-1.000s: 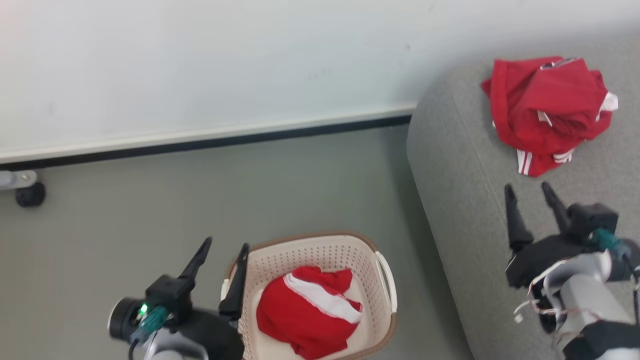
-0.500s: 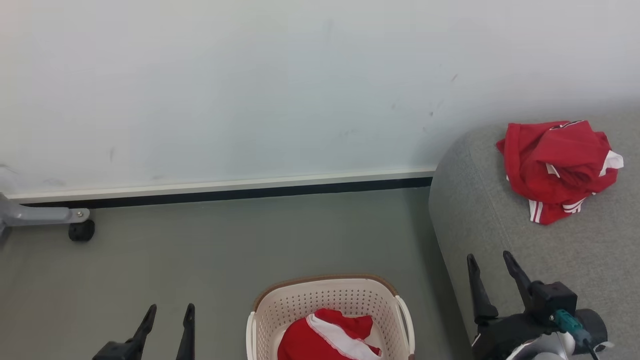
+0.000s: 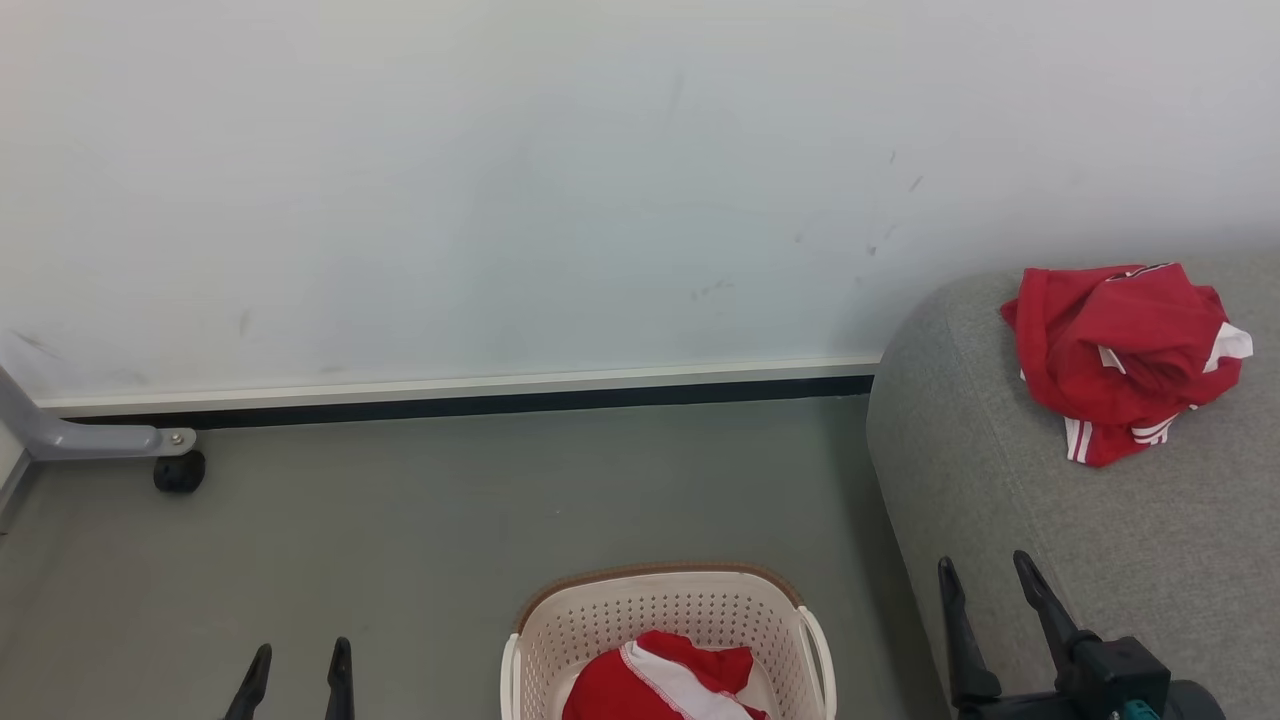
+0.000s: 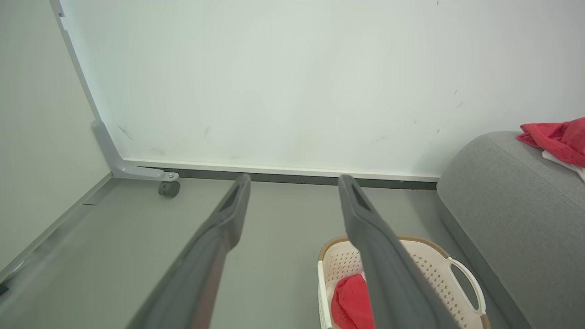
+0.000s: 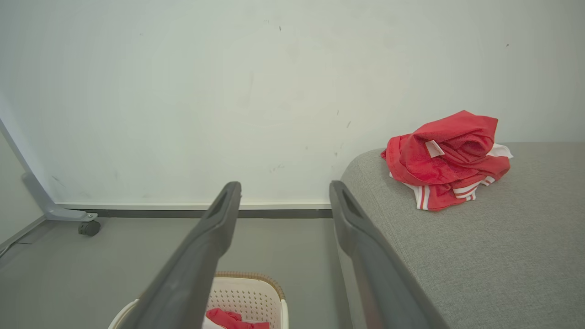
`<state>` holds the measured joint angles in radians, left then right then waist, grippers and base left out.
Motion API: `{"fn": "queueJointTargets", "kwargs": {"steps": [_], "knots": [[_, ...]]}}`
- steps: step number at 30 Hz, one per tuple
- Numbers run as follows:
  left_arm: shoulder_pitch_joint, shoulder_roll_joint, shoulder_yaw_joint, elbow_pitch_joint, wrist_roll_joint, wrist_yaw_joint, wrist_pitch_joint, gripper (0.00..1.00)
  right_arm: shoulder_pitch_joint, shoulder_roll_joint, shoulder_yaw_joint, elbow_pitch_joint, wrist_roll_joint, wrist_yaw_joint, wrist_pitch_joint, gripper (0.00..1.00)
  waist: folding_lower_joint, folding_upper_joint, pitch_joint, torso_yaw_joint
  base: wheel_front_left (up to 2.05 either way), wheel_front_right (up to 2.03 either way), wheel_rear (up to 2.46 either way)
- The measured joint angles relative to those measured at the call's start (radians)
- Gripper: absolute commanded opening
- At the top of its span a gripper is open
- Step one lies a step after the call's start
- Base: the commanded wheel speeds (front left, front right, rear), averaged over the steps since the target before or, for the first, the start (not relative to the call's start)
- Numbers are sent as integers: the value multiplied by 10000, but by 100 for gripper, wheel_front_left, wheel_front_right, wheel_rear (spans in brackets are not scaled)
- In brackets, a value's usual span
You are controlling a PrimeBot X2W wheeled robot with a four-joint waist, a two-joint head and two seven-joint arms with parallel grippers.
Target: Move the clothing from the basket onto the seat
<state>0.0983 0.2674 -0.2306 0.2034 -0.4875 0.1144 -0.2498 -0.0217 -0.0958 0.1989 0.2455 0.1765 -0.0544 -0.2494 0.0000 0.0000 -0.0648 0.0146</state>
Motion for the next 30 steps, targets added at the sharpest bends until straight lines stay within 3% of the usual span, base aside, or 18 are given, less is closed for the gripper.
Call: {"fn": "queueJointTargets", "kwargs": {"steps": [30], "knots": [[542,-222,454,-696,508,2,0,100,901,-61,-322,-1354,-13,-249,-2,100,0,0,37,-25,0,0,0]]}}
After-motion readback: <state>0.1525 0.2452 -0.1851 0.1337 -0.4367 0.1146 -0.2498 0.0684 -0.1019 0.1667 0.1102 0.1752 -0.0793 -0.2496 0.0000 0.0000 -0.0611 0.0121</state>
